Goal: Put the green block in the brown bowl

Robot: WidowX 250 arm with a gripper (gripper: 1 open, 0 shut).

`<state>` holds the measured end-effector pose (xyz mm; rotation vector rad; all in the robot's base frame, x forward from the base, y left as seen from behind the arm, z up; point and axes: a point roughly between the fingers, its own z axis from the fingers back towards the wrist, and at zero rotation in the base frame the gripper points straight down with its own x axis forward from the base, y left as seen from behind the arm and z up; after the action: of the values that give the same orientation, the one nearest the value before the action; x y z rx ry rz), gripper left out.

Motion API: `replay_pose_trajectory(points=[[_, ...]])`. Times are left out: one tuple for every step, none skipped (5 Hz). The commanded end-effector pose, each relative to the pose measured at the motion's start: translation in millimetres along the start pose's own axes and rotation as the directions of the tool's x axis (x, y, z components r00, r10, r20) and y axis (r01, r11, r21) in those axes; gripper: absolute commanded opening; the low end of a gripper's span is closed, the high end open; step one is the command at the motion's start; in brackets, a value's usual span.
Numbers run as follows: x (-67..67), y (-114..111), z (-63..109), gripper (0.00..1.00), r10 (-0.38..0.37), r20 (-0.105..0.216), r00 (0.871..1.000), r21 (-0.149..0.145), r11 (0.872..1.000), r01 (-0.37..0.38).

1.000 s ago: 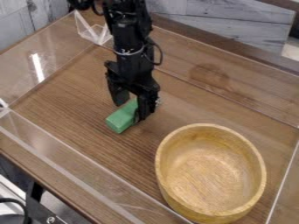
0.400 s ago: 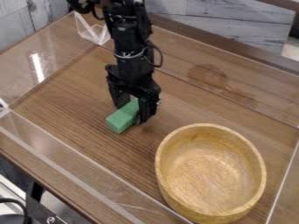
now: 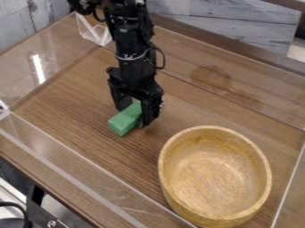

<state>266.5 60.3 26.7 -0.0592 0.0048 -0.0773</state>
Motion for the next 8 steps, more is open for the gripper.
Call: replay_pose_trajectory(points=[[7.0, 5, 10.0, 1.00, 0.016, 0.033, 0.999, 0.007, 1.000, -0.016], [6.7, 5, 9.9, 1.00, 0.024, 0.027, 0.999, 0.001, 1.000, -0.024], [6.2, 5, 10.4, 1.00, 0.031, 0.020, 0.999, -0.004, 1.000, -0.031], [5.9, 5, 10.7, 1.00, 0.038, 0.014, 0.999, -0.008, 0.999, -0.038], [5.4, 5, 10.8, 1.00, 0.044, 0.006, 0.999, -0.014, 0.999, -0.044], [4.7, 5, 6.9, 0.00, 0.047, 0.001, 0.999, -0.019, 0.999, -0.047], [1.5, 2, 10.1, 0.00, 0.054, -0.023, 0.998, -0.023, 0.998, -0.054], [-2.8, -2, 17.8, 0.00, 0.062, -0.055, 0.997, -0.028, 0.998, -0.064]])
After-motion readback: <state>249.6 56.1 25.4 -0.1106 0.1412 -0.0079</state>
